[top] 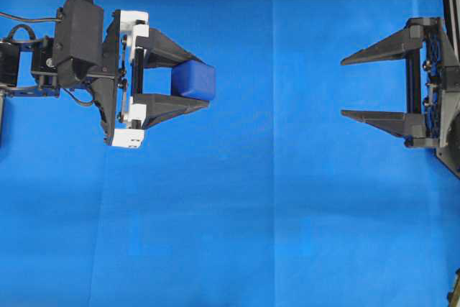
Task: Handover the blue block to the right arm after grasping it with the left arm, then place it in the designated position.
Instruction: 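Hold the cube still with the left gripper while the right gripper rotates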
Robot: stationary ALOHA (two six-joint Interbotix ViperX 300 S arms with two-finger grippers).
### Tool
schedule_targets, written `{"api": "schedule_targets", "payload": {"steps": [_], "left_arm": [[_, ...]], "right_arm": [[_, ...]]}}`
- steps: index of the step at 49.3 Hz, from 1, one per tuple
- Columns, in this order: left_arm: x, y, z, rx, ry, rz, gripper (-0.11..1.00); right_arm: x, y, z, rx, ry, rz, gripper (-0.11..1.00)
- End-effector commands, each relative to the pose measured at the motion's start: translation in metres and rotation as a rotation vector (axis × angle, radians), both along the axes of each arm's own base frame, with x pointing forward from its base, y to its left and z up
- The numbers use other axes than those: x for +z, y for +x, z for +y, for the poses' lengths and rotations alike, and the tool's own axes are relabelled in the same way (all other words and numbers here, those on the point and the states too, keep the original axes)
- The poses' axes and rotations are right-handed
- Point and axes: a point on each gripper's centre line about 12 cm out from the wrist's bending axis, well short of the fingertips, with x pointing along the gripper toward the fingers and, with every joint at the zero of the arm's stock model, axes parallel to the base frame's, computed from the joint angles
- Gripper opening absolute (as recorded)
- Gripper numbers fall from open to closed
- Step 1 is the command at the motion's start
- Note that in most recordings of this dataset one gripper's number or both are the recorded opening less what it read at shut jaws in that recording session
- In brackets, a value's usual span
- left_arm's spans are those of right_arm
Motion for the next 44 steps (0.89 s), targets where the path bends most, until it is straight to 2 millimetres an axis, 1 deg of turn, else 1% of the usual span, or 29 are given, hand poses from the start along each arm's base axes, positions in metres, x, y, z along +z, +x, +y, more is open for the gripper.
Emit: {"api": "schedule_targets", "payload": {"steps": [1, 8, 14, 24, 44], "left_arm": [[0.014, -0.001, 0.001, 0.001, 0.001, -0.043, 0.48], [0.014, -0.002, 0.001, 0.002, -0.001, -0.048, 0.48], [0.015, -0.002, 0.001, 0.002, -0.001, -0.049, 0.48], [0.015, -0.001, 0.001, 0.003, -0.007, -0.051, 0.48], [0.016, -0.001, -0.003, -0.008, -0.012, -0.054, 0.48]], "right_arm": [[0.013, 0.003, 0.0, -0.001, -0.007, -0.038, 0.95], [0.014, 0.003, 0.0, 0.005, -0.036, -0.042, 0.95], [0.016, 0.004, 0.001, 0.021, -0.112, -0.042, 0.95], [0.019, 0.005, 0.003, 0.052, -0.308, -0.015, 0.95], [0.042, 0.008, 0.004, 0.081, -0.704, -0.057, 0.95]]}}
